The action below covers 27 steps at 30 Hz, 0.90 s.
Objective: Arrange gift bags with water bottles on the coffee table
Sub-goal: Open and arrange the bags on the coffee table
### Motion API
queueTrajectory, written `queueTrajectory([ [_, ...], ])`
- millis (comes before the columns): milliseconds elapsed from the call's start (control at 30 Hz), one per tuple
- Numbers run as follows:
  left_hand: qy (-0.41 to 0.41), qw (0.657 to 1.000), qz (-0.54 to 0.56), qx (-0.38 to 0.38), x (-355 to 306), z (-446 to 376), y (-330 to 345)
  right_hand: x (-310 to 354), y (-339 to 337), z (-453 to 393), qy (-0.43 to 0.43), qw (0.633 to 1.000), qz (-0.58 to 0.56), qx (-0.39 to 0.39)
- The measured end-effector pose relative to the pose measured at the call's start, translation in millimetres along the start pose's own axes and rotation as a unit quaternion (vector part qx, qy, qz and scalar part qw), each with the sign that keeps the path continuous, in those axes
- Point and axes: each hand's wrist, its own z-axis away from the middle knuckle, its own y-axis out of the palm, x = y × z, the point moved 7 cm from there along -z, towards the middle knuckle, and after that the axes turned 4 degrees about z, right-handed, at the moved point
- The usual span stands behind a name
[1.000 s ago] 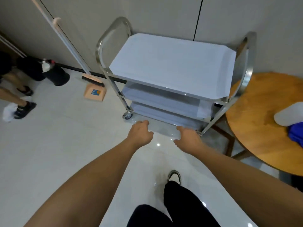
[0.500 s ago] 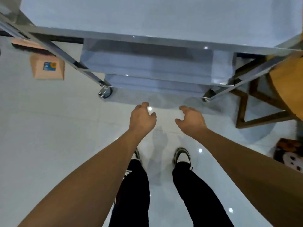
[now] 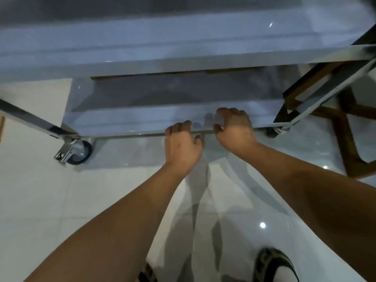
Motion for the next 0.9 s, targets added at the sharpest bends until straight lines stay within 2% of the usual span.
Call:
queueTrajectory([
  [133,0.038,0.996,-0.062,-0.042,1,-60,8,-5,-4,-44,-0.014,0.995,0.008,-0.096],
  [200,0.053,0.994,-0.062,-0.066,0,-81,5,-3,-5,-61,-0.036,0.993,0.003,-0.116],
  [267,0.068,0.993,-0.037,-0.086,-3,-92,-1,-2,-6,-75,-0.041,0.991,0.016,-0.125],
  [467,0.047,0.994,0.060,-0.076,-6,-100,-7,-18,-4,-97,0.011,0.990,0.019,-0.138],
  [567,0.044,0.990,0.105,-0.088,-10,-109,-9,-24,-22,-104,0.026,0.983,0.019,-0.179],
  [667,0.046,0.985,0.142,-0.091,-19,-116,-8,-20,-62,-113,0.038,0.969,0.077,-0.231],
  [733,0.056,0.984,0.150,-0.082,-27,-115,-4,-22,-80,-125,0.021,0.973,0.063,-0.223],
  [833,0.071,0.983,0.155,-0.064,-36,-111,3,-36,-81,-136,0.018,0.989,0.022,-0.143],
  [900,0.074,0.983,0.157,-0.062,-42,-109,3,-41,-86,-131,0.013,0.986,0.012,-0.165],
])
